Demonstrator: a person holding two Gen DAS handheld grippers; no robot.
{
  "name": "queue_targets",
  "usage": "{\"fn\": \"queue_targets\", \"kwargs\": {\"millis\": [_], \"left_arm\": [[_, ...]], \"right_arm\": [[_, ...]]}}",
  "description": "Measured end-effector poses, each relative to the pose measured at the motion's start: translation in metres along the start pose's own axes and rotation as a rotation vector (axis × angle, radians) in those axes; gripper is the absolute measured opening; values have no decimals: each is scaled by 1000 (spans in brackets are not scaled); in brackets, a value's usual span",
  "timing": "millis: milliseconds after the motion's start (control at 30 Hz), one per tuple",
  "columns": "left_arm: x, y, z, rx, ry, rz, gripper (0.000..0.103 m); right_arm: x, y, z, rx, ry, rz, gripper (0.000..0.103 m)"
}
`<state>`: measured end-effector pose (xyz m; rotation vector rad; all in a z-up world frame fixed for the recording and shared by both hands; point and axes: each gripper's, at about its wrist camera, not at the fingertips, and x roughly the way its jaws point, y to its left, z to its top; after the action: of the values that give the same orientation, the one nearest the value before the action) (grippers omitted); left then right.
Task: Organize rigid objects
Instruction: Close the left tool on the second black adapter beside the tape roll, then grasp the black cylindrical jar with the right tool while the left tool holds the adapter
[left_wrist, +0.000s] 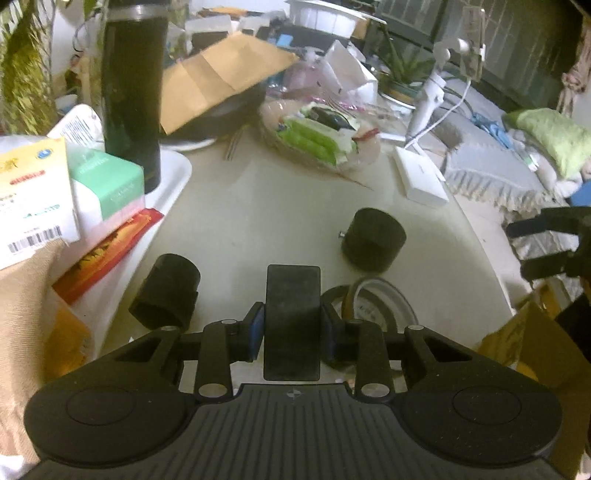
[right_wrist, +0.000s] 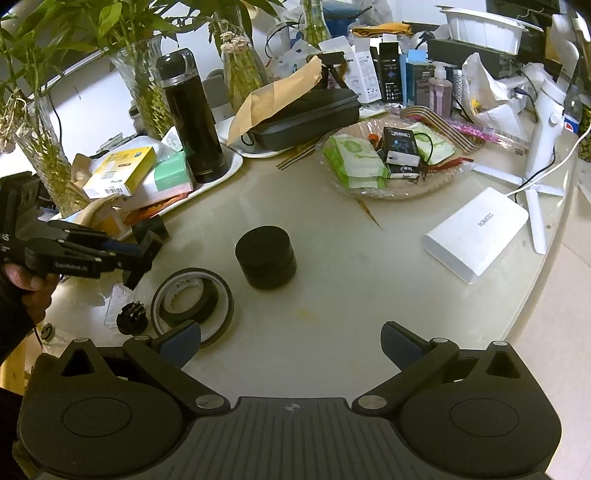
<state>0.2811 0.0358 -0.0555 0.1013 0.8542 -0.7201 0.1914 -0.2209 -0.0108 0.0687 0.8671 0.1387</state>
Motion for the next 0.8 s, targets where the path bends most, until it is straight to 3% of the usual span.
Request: {"fn": "queue_targets", "kwargs": {"millis": [233,367,800], "left_arm": [[-24,-30,1,-20,-53,122,31],[-36,-44,-2,-96,-44,202,31],[-69,-87,-30,-212,-85,289,31]], "right_arm": [[1,8,0,-45,-9,-5,103],[4,14,2,-78,-16,-2,103],[26,31,13,-181,-23,48,103]]}}
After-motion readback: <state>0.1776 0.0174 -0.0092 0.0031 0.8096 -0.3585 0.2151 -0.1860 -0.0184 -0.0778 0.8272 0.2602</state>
